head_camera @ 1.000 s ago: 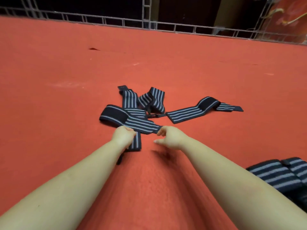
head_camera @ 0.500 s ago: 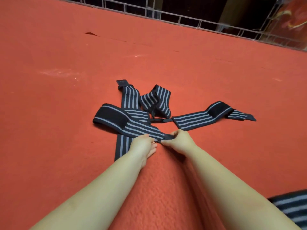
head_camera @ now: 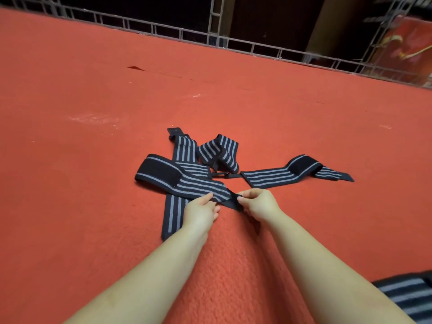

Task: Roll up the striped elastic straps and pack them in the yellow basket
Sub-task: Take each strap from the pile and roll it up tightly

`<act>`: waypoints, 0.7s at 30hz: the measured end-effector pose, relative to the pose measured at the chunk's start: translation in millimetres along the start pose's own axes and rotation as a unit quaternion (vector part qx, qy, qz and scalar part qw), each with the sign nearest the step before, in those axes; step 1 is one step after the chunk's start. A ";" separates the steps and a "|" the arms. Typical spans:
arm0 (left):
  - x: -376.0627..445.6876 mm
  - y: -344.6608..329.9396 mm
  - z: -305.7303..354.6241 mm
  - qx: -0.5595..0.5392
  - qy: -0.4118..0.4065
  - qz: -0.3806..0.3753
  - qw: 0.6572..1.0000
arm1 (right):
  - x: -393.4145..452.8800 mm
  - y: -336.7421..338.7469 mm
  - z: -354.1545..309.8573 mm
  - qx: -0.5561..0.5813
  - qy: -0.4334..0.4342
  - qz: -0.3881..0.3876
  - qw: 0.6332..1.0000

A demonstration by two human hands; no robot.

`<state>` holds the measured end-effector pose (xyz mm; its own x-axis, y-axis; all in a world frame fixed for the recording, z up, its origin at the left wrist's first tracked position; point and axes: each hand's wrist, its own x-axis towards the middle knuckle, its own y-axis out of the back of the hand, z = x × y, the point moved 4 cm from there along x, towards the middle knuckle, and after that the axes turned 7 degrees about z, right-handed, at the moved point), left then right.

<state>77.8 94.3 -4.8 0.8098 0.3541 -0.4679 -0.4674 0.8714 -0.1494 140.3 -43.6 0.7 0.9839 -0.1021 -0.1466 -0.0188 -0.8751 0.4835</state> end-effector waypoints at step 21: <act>-132.5 15.1 103.9 0.081 -0.404 0.069 0.909 | -155.8 71.8 -108.1 0.392 -0.013 -0.066 0.918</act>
<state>0.4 95.8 145.4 0.7742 0.5403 0.3296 -0.5789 0.8151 0.0236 4.9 -39.4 151.5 0.9826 0.0260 -0.1838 -0.0323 -0.9512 -0.3070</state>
